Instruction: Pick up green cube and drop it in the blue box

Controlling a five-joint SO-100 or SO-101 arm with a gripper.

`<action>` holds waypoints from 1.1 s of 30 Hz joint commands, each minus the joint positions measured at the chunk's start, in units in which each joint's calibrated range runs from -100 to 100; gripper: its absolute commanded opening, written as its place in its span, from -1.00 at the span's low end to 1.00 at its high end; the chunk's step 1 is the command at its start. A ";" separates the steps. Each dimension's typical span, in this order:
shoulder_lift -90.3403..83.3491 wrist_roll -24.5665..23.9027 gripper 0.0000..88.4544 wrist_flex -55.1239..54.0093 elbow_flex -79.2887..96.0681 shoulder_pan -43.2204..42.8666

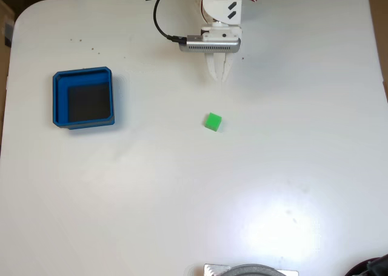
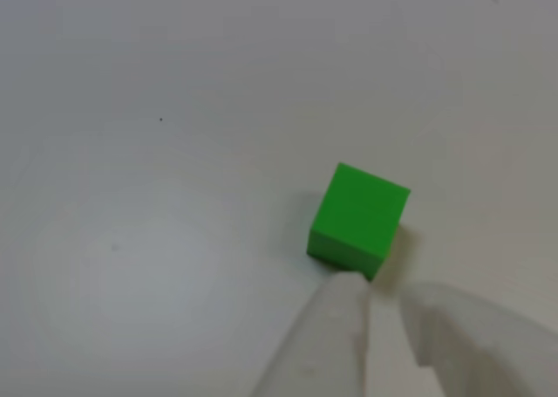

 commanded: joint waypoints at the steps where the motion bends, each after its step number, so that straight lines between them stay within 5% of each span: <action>1: 3.55 -0.10 -0.91 -0.82 -7.56 -0.01; 17: 18.02 -0.24 -0.91 17.61 -29.02 -0.17; 33: 33.65 -7.62 -0.91 18.10 -42.66 -0.24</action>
